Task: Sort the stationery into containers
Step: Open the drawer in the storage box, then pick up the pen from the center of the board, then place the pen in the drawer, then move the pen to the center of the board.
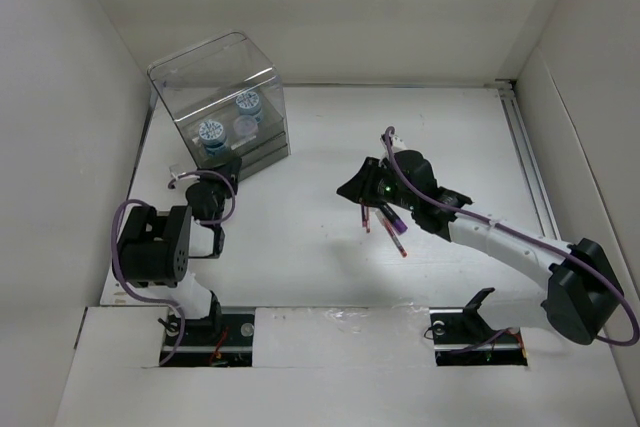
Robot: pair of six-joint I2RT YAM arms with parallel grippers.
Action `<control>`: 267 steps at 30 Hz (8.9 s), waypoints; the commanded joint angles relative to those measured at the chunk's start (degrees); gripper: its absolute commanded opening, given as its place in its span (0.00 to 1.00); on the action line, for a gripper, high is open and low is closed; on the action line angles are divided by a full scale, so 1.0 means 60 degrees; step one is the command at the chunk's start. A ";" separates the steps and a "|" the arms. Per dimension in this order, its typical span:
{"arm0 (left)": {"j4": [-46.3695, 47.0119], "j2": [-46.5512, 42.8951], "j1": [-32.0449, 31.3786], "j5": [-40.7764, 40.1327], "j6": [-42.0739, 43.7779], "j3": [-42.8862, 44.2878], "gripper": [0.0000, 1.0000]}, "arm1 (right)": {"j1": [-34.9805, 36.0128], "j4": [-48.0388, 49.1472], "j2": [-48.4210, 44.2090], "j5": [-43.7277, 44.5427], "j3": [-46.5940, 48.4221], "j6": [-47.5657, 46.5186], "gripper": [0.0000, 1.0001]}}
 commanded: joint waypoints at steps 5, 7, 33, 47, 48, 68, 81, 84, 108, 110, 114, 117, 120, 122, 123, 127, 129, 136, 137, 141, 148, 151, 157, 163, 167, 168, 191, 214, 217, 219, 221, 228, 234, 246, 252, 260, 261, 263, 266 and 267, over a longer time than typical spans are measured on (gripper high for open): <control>0.3095 -0.1201 -0.0298 0.0106 0.0405 -0.0799 0.00 | 0.0060 0.0571 0.0088 -0.0078 0.0187 -0.0159 0.28; 0.2819 -0.1332 -0.0300 0.0208 0.0405 -0.0918 0.00 | 0.0060 0.0571 0.0088 -0.0078 0.0187 -0.0159 0.28; 0.1705 -0.3676 -0.0490 0.1029 0.1005 -0.2689 0.00 | 0.0060 0.0484 0.0176 0.0288 0.0275 -0.0159 0.33; 0.0413 -0.4089 -0.0490 0.1584 0.1562 -0.2587 0.16 | 0.0060 0.0396 0.0088 0.0464 0.0275 -0.0159 0.55; 0.0617 -0.3928 -0.0490 0.1586 0.1475 -0.2587 0.21 | 0.0060 0.0396 0.0088 0.0464 0.0275 -0.0159 0.59; -0.2101 -0.6619 -0.0666 0.1688 0.2658 -0.2120 0.77 | 0.0060 0.0221 0.0176 0.0785 0.0363 -0.0159 0.84; -0.4667 -0.9213 -0.0666 0.2888 0.3583 -0.1226 1.00 | -0.0553 -0.0775 0.0264 0.3506 0.0451 0.0222 0.46; -0.5339 -0.9433 -0.0666 0.3181 0.3992 -0.0582 1.00 | -0.0906 -0.1376 0.0264 0.4356 0.0538 0.0660 0.24; -0.7159 -1.0269 -0.1647 0.3447 0.6118 0.0840 0.84 | -0.4759 -0.2593 0.4073 0.2413 0.2443 0.0573 0.56; -0.7159 -1.0269 -0.1734 0.3446 0.6118 0.0840 0.84 | -0.4759 -0.2593 0.4175 0.2194 0.2356 0.0485 0.57; -0.7159 -1.0182 -0.1735 0.3446 0.6118 0.0840 0.84 | -0.4759 -0.2681 0.4307 0.2075 0.2268 0.0485 0.55; -0.7159 -1.0181 -0.1735 0.3446 0.6118 0.0840 0.84 | -0.4759 -0.2768 0.4307 0.1973 0.2267 0.0485 0.56; -0.7159 -1.0181 -0.1735 0.3446 0.6118 0.0840 0.84 | -0.4759 -0.3176 0.4526 0.1973 0.2602 0.0368 0.57; -0.7260 -1.0181 -0.1735 0.3446 0.6118 0.0840 0.84 | -0.4672 -0.3353 0.4629 0.2061 0.2720 0.0280 0.81; -0.7261 -1.0268 -0.1735 0.3446 0.6118 0.0840 0.84 | -0.4672 -0.3456 0.4731 0.2061 0.2721 0.0280 0.82; -0.7480 -1.0357 -0.1822 0.3358 0.6118 0.0840 0.84 | -0.4570 -0.3924 0.4936 0.2162 0.3057 0.0192 0.84; -0.7568 -1.0444 -0.1823 0.3358 0.6205 0.0928 0.84 | -0.4466 -0.4014 0.5025 0.2250 0.3190 0.0105 0.84; -0.7569 -1.0533 -0.1823 0.3358 0.6205 0.0928 0.84 | -0.3998 -0.4306 0.5113 0.2587 0.3278 0.0018 0.62; -0.7569 -1.0533 -0.1823 0.3358 0.6205 0.0928 0.84 | -0.3998 -0.4307 0.5113 0.2588 0.3379 0.0017 0.58; -0.7569 -1.0533 -0.1823 0.3358 0.6205 0.0928 0.84 | -0.3910 -0.4496 0.5288 0.2675 0.3483 -0.0071 0.53; -0.7671 -1.0621 -0.1924 0.3271 0.6205 0.0928 0.84 | -0.3588 -0.5199 0.5801 0.3393 0.4418 -0.0071 0.54; -0.7774 -1.0796 -0.1925 0.3183 0.6205 0.1016 0.84 | -0.3588 -0.5463 0.6094 0.3481 0.4712 -0.0071 0.48; -0.7994 -1.1134 -0.2013 0.2963 0.6293 0.1016 0.84 | -0.3397 -0.5801 0.6285 0.3774 0.4933 -0.0159 0.28; -0.7994 -1.1134 -0.2101 0.2963 0.6293 0.1016 0.84 | -0.3310 -0.5332 0.5454 0.4154 0.4378 -0.0159 0.07; -0.7994 -1.1134 -0.2101 0.2963 0.6293 0.1016 0.84 | -0.3076 -0.5112 0.4295 0.4084 0.4464 -0.0159 0.06; -0.7994 -1.1134 -0.2101 0.2963 0.6293 0.1016 0.84 | -0.2944 -0.5112 0.4104 0.3807 0.4638 -0.0159 0.06; -0.8199 -1.2159 -0.2101 0.1791 0.6293 0.0635 0.84 | 0.0661 0.0469 0.7426 -0.1808 0.8287 0.3544 0.06; -0.8199 -1.2159 -0.2101 0.1879 0.6293 0.0635 0.83 | -0.0376 -0.0113 0.3774 0.1509 0.4340 0.3269 1.00; -0.8199 -1.2159 -0.2217 0.1879 0.6293 0.0635 0.83 | -0.1226 -0.0935 0.2539 0.3399 0.3266 0.2699 1.00; -0.8199 -1.2247 -0.2218 0.1879 0.6293 0.0635 0.83 | -0.2163 -0.1667 0.1542 0.4487 0.2372 0.2231 0.91; -0.8199 -1.2247 -0.2305 0.1967 0.6293 0.0635 0.83 | -0.3156 -0.2064 0.1058 0.5904 0.1845 0.2229 0.36; -0.8199 -1.2335 -0.2627 0.1864 0.6293 0.0738 0.83 | -0.6146 -0.3149 0.1244 0.6968 0.1372 0.2111 0.65; -0.8096 -1.2335 -0.2921 0.1572 0.6293 0.0650 0.83 | -0.7468 -0.3150 0.2693 0.6237 0.2602 0.1263 0.90; -0.8272 -1.2511 -0.3185 0.1278 0.6484 0.0650 0.83 | -0.8860 -0.4555 0.5712 0.6087 0.5005 0.0632 0.34; -0.8272 -1.2598 -0.3185 0.1191 0.6484 0.0650 0.83 | -0.8949 -0.5068 0.6182 0.6427 0.5241 0.0632 0.00; -0.8360 -1.2598 -0.3273 0.1190 0.6484 0.0650 0.83 | -0.8658 -0.5332 0.5820 0.6265 0.4409 0.0647 0.00; -0.8360 -1.2598 -0.3273 0.1190 0.6484 0.0650 0.83 | -0.8656 -0.5245 0.5642 0.6265 0.4232 0.0647 0.00; -0.8360 -1.2685 -0.3375 0.1190 0.6484 0.0737 0.83 | -0.8437 -0.5244 0.5378 0.6061 0.4026 0.0647 0.00; -0.8461 -1.2686 -0.3376 0.1190 0.6484 0.0738 0.83 | -0.8320 -0.5521 0.5187 0.6060 0.3820 0.0559 0.00; -0.8462 -1.2686 -0.3376 0.1190 0.6484 0.0738 0.83 | -0.8159 -0.5522 0.5186 0.6147 0.3544 0.0559 0.00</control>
